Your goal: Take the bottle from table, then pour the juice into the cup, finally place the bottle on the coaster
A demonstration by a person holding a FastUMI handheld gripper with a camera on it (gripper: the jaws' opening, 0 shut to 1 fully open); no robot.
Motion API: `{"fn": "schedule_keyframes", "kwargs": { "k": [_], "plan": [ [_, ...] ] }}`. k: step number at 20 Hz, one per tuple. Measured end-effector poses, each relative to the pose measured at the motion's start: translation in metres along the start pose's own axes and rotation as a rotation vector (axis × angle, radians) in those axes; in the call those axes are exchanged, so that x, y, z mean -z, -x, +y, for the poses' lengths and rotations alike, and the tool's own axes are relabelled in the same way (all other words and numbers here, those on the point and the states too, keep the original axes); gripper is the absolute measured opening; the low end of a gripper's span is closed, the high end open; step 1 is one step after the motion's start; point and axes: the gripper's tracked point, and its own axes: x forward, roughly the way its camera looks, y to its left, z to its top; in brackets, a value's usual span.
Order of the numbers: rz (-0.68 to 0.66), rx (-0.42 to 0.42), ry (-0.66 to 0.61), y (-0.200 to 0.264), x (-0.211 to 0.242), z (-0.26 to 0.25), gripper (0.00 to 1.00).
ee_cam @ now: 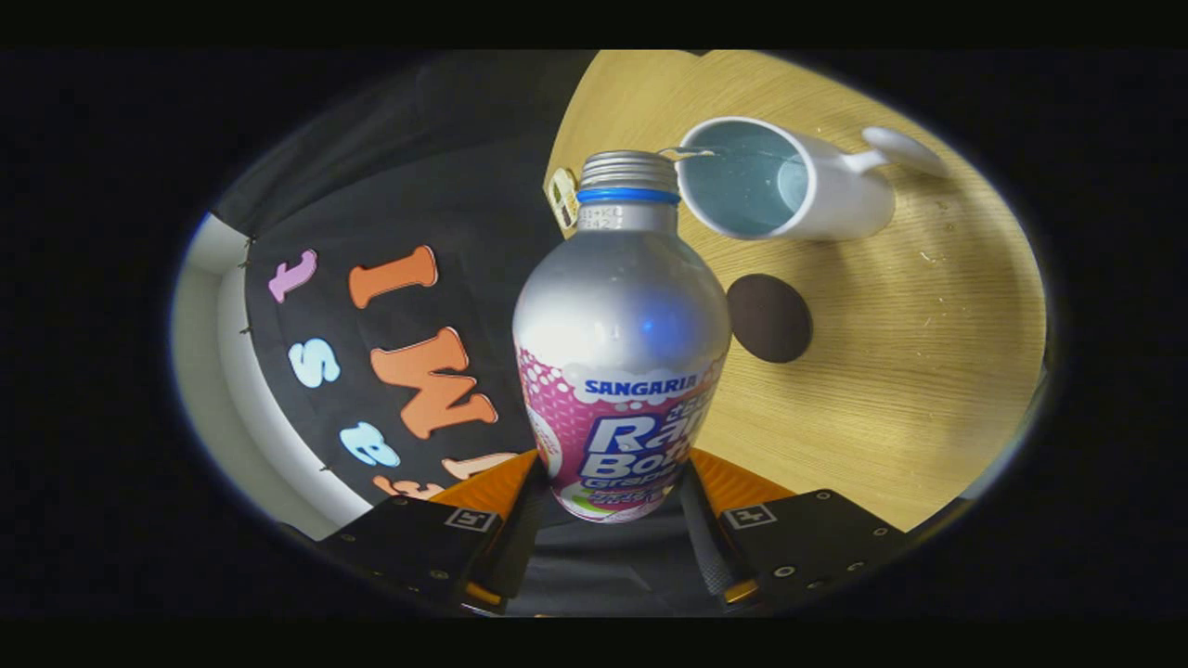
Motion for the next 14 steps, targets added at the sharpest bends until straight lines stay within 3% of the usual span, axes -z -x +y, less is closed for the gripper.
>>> {"fn": "schedule_keyframes", "kwargs": {
  "k": [14],
  "plan": [
    [-0.003,-0.004,-0.057,0.003,-0.004,0.011,0.73]
  ]
}}
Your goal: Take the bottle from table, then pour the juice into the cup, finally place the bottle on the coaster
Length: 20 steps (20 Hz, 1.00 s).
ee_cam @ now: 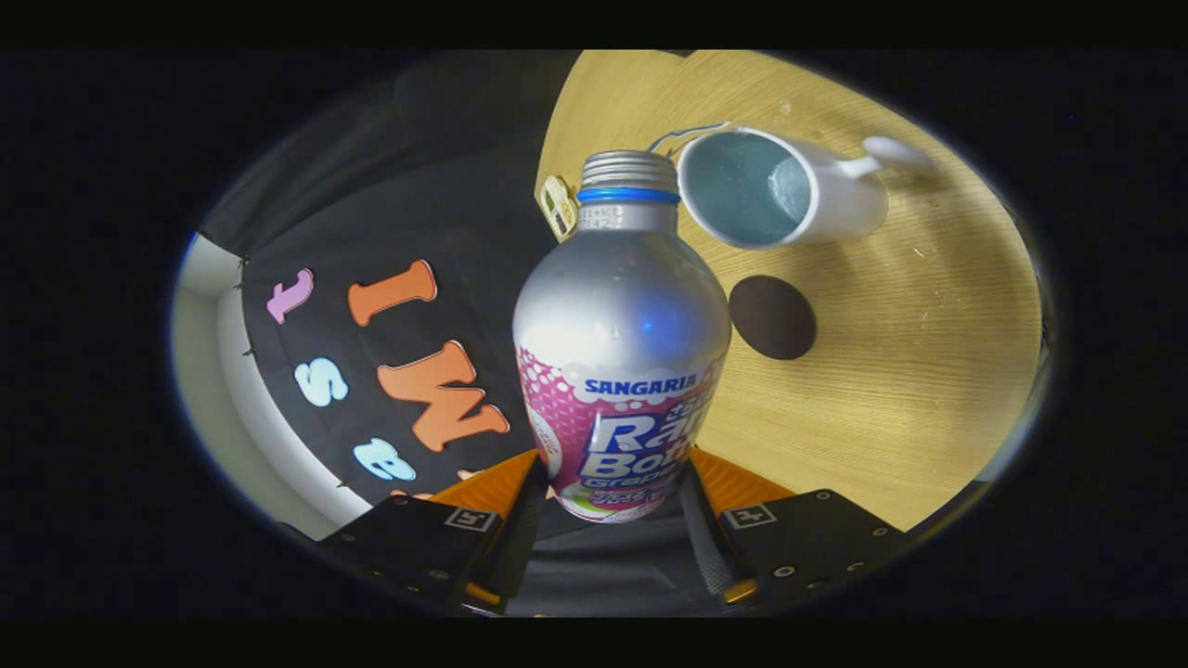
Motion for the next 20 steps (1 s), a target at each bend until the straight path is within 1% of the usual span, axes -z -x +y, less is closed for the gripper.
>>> {"fn": "schedule_keyframes", "kwargs": {
  "k": [5,10,15,20],
  "plan": [
    [0.022,0.009,-0.025,-0.005,0.007,0.0,0.73],
    [0.023,0.011,-0.039,-0.007,0.006,0.008,0.73],
    [0.015,0.02,-0.074,-0.007,0.001,0.012,0.73],
    [0.014,0.011,-0.113,-0.006,0.0,0.02,0.73]
  ]
}}
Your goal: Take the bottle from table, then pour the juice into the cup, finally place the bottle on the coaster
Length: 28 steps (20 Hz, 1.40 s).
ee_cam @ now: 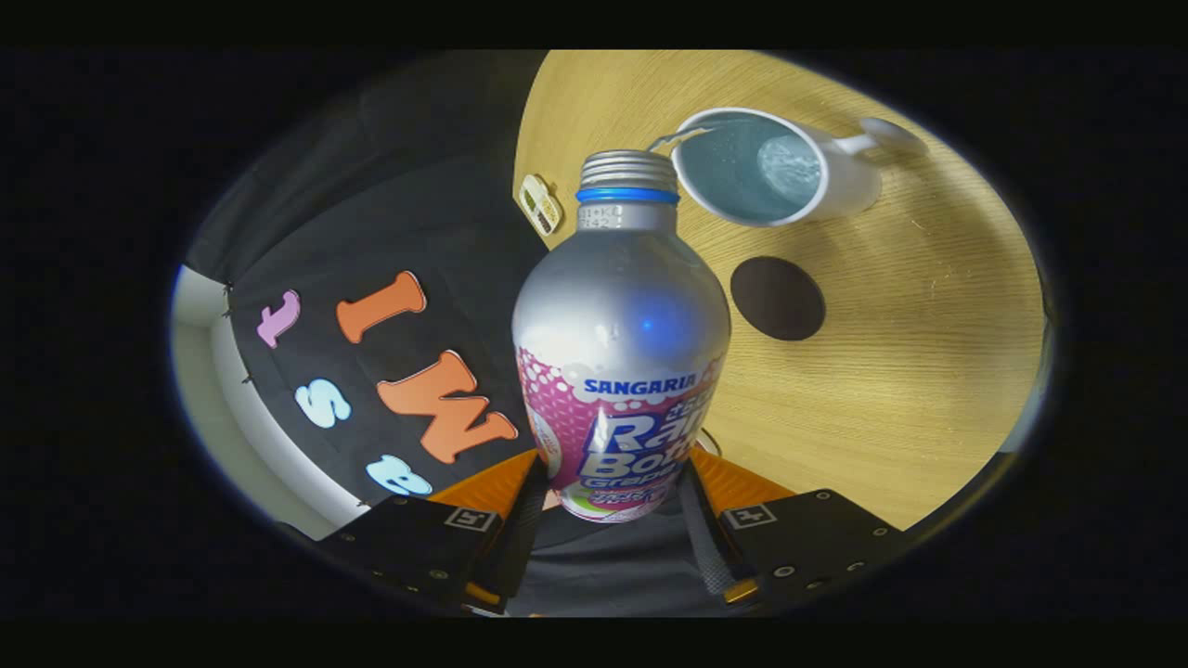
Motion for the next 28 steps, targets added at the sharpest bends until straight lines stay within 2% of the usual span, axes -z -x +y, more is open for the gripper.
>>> {"fn": "schedule_keyframes", "kwargs": {
  "k": [14,20,28],
  "plan": [
    [0.009,0.021,-0.085,0.0,0.001,-0.001,0.73],
    [0.015,-0.006,-0.126,0.0,0.002,0.007,0.73],
    [0.032,-0.001,-0.17,0.0,0.009,0.004,0.74]
  ]
}}
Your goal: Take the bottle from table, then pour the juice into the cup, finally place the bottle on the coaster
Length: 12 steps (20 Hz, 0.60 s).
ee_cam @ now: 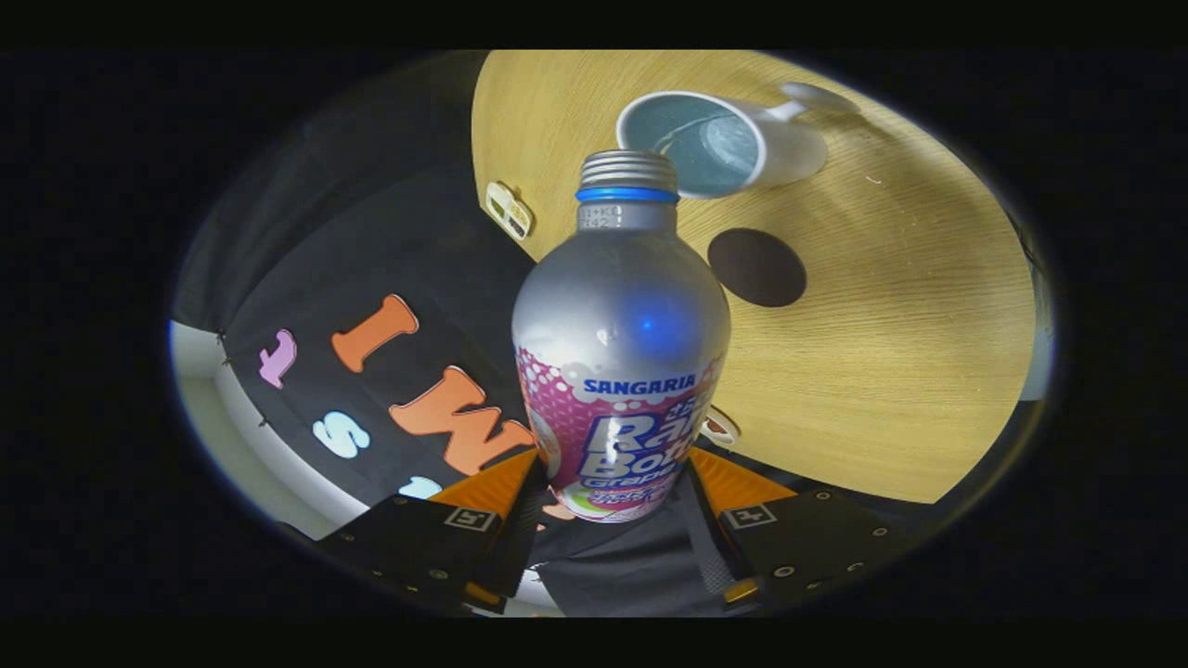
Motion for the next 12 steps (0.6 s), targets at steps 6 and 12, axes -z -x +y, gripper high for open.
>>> {"fn": "schedule_keyframes", "kwargs": {
  "k": [6,12],
  "plan": [
    [0.001,-0.008,-0.018,0.001,-0.002,0.001,0.73],
    [0.001,-0.051,-0.056,0.002,-0.002,0.01,0.73]
  ]
}}
